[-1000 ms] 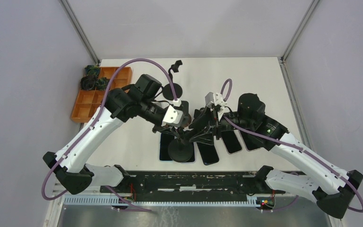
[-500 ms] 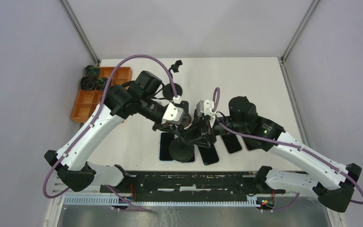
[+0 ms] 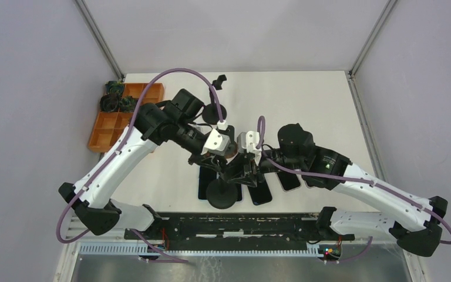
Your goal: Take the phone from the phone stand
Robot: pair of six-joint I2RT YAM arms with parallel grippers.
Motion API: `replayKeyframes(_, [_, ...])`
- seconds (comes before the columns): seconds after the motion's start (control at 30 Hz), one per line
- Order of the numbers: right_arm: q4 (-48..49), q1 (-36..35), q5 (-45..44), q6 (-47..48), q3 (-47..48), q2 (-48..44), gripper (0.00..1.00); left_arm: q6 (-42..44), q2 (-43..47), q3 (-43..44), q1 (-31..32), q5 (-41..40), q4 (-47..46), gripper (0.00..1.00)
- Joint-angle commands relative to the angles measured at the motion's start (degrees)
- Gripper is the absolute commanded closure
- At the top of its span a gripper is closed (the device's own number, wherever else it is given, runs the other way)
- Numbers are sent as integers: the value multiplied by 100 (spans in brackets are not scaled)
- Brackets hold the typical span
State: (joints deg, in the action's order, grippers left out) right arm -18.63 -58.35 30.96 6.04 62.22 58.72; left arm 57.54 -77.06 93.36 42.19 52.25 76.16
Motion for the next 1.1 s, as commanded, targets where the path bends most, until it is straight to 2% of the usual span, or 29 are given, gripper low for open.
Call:
replayKeyframes(0.0, [60, -119, -263, 213, 410, 164, 54, 465, -38, 356, 34, 335, 140, 98])
replayKeyframes(0.07, [15, -122, -251, 213, 455, 167, 68, 482, -33, 358, 34, 301, 153, 98])
replayKeyframes(0.17, [-67, -120, -302, 196, 502, 136, 96, 504, -3, 408, 34, 263, 139, 98])
replayKeyframes(0.23, [-98, -122, -407, 187, 528, 106, 100, 456, 11, 435, 34, 230, 63, 98])
replayKeyframes(0.27, [-93, -124, -444, 183, 543, 84, 100, 383, 23, 437, 34, 208, -23, 94])
replayKeyframes(0.3, [-59, -125, -508, 161, 556, 61, 100, 225, 50, 430, 34, 167, -140, 78])
replayKeyframes(0.43, [73, -119, -940, 28, 640, -155, 100, -355, 299, 367, 34, 47, -701, 4])
replayKeyframes(0.47, [56, -117, -1075, 4, 703, -204, 100, -498, 381, 352, 34, 37, -812, 1])
replayKeyframes(0.63, [-156, -98, -1696, 11, 1156, -308, 100, -1173, 696, 431, 26, -234, -988, 0])
replayKeyframes(0.73, [-281, -42, -2006, 46, 1572, -244, 100, -1688, 853, 392, -166, -800, -1250, 0])
replayKeyframes(0.93, [-396, 503, -2554, 108, 2690, 238, 100, -2831, 1014, 303, -1827, -886, -2164, 0])
replayKeyframes(1.07, [-248, 1386, -2697, -107, 3480, 933, 100, -3087, 842, 228, -2260, -1354, -2092, 0])
